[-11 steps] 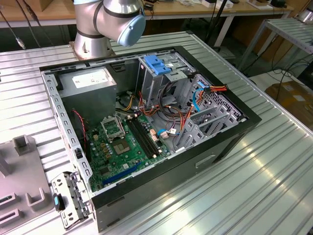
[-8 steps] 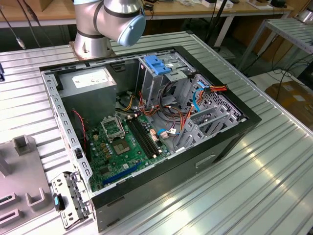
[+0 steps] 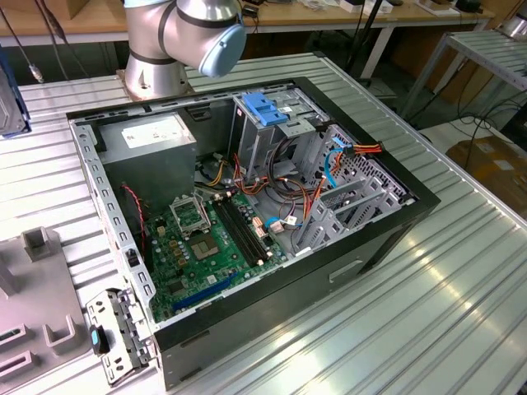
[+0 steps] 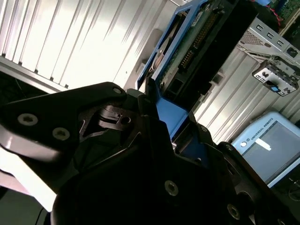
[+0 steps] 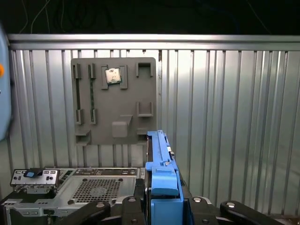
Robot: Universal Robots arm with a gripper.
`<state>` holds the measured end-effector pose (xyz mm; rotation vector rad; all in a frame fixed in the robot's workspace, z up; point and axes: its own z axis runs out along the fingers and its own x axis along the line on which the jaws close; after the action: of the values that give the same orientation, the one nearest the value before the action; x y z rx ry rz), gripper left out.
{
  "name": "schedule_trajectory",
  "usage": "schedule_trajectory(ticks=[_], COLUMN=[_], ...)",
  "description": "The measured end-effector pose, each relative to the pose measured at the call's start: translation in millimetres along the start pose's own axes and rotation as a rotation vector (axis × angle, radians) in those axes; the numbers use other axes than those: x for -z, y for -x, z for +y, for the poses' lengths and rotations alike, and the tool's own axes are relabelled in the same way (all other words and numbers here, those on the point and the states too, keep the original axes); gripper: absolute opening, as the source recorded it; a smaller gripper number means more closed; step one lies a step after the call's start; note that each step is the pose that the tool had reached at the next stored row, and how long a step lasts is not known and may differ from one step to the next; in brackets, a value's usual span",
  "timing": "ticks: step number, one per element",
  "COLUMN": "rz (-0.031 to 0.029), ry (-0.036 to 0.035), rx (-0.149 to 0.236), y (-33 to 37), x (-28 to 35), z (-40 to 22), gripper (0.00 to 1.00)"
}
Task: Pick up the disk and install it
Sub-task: 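Pick up the disk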
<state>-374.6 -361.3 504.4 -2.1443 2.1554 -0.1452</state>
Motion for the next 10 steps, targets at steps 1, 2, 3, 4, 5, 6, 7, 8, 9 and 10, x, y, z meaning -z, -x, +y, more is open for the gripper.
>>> schedule_trajectory(ticks=[1, 2, 3, 4, 5, 6, 7, 8, 9, 10], rz=[0.0, 0.0, 0.0001, 0.0001, 0.0, 0.0, 0.0, 0.0, 0.0001, 0.0], ry=[0.0, 0.0001, 0.0001, 0.0, 0.0, 0.0, -0.0001, 0.0001, 0.0001, 0.0], rx=[0.0, 0.0, 0.0, 0.0, 0.0, 0.0, 0.0, 0.0, 0.0, 0.0], y=[0.0, 0.0, 0.0, 0.0, -0.3, -1.0, -2.2, -3.9, -5.3, -7.1], x=[-0.3, -0.6, -0.8, -1.2, -1.4, -1.6, -1.8, -1.9, -1.9, -2.2], z=[-1.8, -4.4, -6.4, -8.7, -10.1, -11.3, -12.5, -13.7, -14.8, -16.0], gripper=[0.37, 0.37, 0.37, 0.37, 0.37, 0.37, 0.37, 0.37, 0.37, 0.37])
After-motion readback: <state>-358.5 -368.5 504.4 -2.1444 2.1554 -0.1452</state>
